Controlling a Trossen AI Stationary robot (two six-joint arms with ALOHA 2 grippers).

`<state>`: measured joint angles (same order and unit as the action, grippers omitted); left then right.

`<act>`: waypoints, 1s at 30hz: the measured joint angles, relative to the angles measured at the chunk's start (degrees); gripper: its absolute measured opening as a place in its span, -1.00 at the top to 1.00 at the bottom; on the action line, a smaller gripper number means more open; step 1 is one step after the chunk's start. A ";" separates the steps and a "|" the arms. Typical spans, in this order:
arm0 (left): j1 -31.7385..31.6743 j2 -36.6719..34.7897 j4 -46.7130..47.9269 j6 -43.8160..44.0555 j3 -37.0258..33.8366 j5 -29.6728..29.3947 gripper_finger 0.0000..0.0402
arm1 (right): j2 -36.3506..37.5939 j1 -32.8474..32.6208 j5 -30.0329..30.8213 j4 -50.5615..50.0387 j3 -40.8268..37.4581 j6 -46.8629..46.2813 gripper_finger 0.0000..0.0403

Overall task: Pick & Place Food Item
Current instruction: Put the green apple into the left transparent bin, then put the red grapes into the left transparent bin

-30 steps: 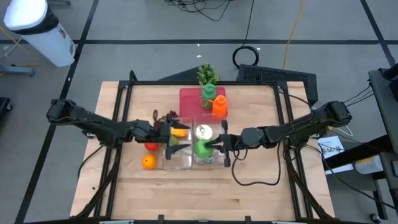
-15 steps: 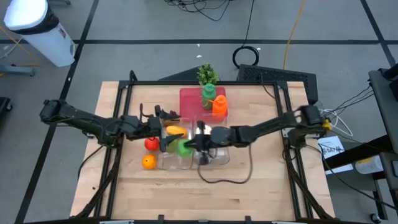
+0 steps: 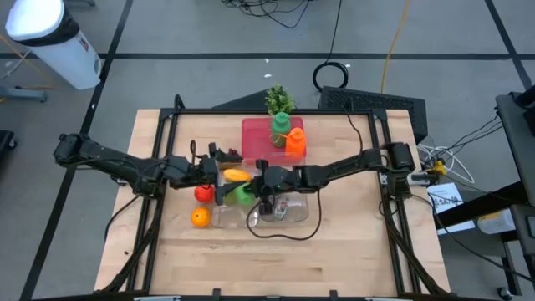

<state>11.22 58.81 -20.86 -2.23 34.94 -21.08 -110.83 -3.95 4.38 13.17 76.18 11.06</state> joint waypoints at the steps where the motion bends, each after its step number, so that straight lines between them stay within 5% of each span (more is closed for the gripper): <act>1: 0.00 0.00 0.00 0.05 0.00 0.01 -0.75 | 0.00 0.15 0.02 -0.25 0.00 0.14 1.00; 15: 0.00 0.00 0.11 0.16 0.00 0.04 -0.75 | 0.04 0.27 0.16 -1.02 -0.51 0.20 0.95; 30: 0.00 0.00 2.16 5.80 0.00 0.11 -0.75 | 0.53 2.10 0.24 -1.91 -0.76 -1.29 0.25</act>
<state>11.22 58.81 -18.70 3.57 34.94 -20.97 -110.30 -1.85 4.62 11.26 75.42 9.77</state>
